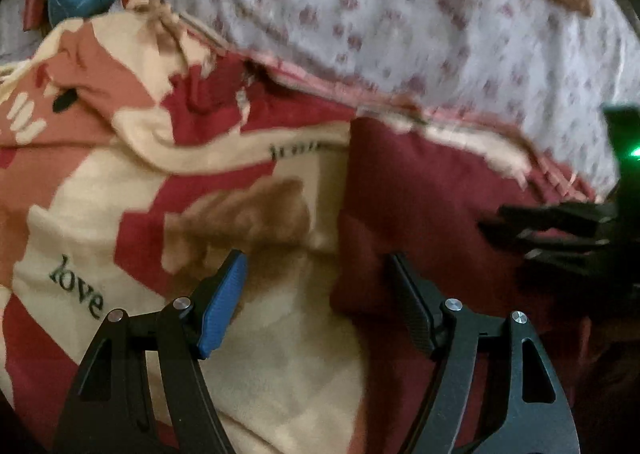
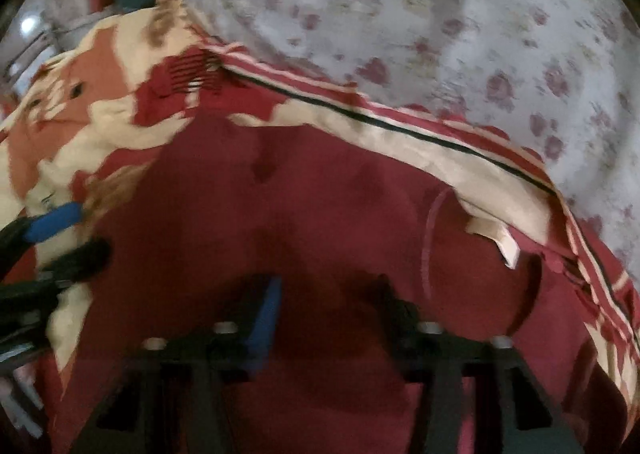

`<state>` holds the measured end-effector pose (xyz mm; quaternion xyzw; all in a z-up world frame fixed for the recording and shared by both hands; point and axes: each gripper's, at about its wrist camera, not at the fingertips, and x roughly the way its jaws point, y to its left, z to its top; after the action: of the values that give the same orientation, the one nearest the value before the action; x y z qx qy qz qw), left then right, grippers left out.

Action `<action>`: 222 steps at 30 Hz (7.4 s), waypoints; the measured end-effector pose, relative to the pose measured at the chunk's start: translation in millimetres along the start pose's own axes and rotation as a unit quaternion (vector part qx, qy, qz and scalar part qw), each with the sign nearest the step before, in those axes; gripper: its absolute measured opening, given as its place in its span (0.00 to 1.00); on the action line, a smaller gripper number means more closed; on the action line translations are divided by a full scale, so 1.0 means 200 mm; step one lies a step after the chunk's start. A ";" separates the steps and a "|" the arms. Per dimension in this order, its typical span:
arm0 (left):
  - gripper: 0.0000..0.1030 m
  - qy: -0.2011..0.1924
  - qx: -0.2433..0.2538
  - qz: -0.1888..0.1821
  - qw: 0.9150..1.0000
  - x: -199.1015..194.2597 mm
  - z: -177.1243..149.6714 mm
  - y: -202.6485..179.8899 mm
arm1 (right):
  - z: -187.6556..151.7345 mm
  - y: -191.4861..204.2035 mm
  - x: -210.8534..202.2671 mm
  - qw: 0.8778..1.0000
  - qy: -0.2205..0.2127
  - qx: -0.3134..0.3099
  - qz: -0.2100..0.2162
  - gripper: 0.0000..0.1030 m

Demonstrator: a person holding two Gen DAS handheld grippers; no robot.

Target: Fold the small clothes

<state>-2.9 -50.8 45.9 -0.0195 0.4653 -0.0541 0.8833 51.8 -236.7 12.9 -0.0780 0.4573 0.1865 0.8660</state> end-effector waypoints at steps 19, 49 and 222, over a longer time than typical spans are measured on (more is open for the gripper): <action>0.73 -0.009 -0.009 -0.004 1.000 0.00 0.00 0.01 | -0.05 -0.03 -0.17 0.996 -0.028 0.046 -0.074 0.46; 0.73 -0.060 0.068 -0.027 0.995 -0.17 -0.13 -0.16 | -0.96 -0.41 -0.95 0.971 -0.043 0.221 -0.080 0.50; 0.22 0.060 0.021 -0.100 0.993 0.10 0.18 -0.19 | -0.77 -1.00 -0.45 0.949 -0.054 0.293 -0.101 0.28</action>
<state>35.3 -90.5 52.7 -0.0438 0.5120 -0.1533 0.8440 -31.9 -490.3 -7.9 0.1438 0.4341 -0.0399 0.8884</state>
